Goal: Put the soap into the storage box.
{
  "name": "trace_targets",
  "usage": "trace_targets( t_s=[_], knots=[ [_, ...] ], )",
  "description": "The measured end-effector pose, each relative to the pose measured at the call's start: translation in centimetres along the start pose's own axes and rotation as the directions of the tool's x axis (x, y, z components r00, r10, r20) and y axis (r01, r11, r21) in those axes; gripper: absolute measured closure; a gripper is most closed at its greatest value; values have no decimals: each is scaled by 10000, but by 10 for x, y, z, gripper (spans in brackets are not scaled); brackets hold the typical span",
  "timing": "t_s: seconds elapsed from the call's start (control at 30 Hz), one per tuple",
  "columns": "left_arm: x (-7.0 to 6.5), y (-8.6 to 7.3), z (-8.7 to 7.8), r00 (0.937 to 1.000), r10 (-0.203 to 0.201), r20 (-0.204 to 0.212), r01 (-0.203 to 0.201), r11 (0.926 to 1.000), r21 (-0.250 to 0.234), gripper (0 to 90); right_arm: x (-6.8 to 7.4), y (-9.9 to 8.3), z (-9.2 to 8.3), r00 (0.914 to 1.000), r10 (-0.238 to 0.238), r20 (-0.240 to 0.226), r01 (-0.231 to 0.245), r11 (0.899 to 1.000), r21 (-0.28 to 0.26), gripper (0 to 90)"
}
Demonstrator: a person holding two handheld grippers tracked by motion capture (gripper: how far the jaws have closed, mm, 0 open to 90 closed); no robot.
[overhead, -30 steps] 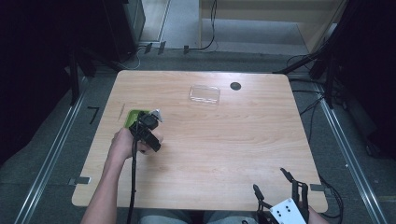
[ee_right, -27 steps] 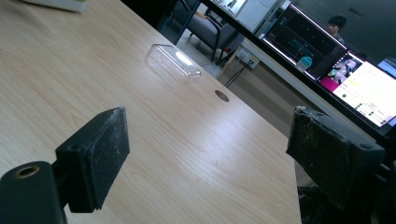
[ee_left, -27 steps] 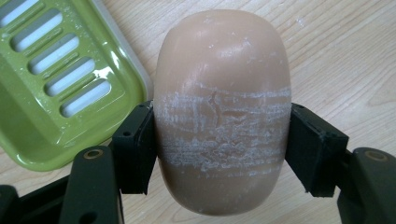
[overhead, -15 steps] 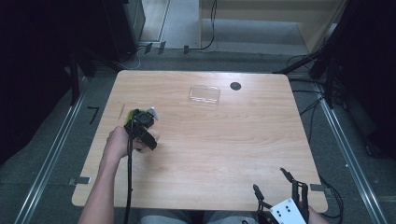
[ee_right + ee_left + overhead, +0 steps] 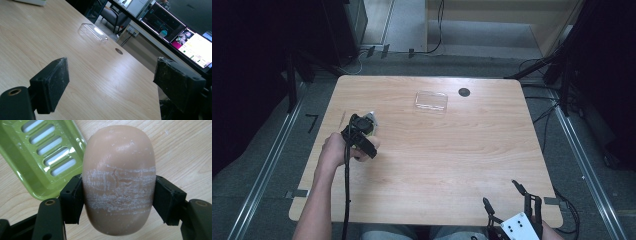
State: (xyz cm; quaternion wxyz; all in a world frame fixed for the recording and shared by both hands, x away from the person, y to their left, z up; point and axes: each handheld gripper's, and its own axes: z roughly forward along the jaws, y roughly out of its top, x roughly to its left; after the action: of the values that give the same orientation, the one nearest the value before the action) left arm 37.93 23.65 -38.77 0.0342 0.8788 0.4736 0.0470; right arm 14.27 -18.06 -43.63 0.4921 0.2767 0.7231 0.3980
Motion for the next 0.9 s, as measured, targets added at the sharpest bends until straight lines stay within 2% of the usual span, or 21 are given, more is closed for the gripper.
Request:
trace_targets(
  t_s=[0.3,0.7,0.9],
  knots=[
    [6,1,-1,10000,-90,-37,90,9999,56,334,0,0,0,10000,-32,7,32,10000,-4,132],
    [13,4,-9,9993,-359,-99,357,9990,-255,334,0,0,0,10000,0,5,0,10000,11,132],
    [18,7,-10,9978,-646,-143,639,9971,-408,335,0,0,1,10000,-12,6,12,10000,7,132]
  ],
)
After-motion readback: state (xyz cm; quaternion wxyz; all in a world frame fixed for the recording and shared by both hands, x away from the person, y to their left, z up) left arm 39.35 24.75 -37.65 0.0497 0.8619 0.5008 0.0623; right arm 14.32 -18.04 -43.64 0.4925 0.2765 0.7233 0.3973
